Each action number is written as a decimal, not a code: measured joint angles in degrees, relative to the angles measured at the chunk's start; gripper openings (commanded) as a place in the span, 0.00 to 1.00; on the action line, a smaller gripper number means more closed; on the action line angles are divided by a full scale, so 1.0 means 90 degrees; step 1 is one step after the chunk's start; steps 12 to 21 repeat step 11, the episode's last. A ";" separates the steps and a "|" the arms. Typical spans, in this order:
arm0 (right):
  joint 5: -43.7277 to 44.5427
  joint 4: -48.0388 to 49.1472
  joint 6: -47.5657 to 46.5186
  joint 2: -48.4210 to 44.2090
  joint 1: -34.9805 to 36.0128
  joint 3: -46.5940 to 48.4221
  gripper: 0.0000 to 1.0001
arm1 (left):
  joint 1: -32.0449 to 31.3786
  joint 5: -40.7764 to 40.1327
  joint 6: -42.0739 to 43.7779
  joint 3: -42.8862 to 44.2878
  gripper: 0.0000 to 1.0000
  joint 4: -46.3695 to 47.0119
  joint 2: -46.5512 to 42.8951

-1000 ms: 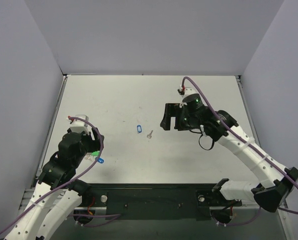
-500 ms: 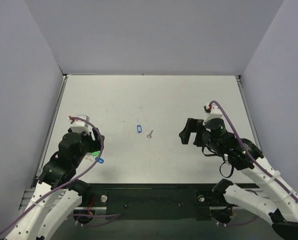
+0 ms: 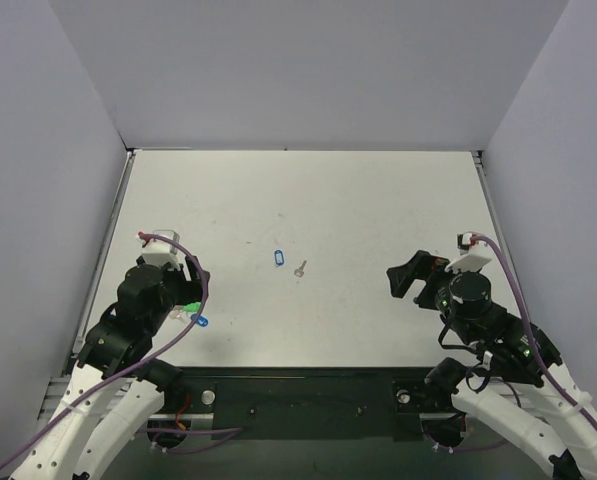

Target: Remove the keys from the keyring

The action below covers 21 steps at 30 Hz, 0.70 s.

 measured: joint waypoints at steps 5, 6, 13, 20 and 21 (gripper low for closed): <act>0.0032 -0.0061 0.0063 -0.0505 0.0000 -0.0277 1.00 | 0.0000 0.0000 0.0002 0.0000 0.76 0.0002 0.0000; 0.0039 -0.0090 0.0085 -0.0605 0.0000 -0.0321 1.00 | 0.0000 0.0000 0.0002 0.0000 0.76 0.0002 0.0005; 0.0061 -0.0197 0.0202 -0.0954 0.0000 -0.0452 0.99 | 0.0000 0.0017 0.0005 0.0000 0.76 0.0005 0.0022; 0.0061 -0.0197 0.0202 -0.0954 0.0000 -0.0452 0.99 | 0.0000 0.0017 0.0005 0.0000 0.76 0.0005 0.0022; 0.0061 -0.0197 0.0202 -0.0954 0.0000 -0.0452 0.99 | 0.0000 0.0017 0.0005 0.0000 0.76 0.0005 0.0022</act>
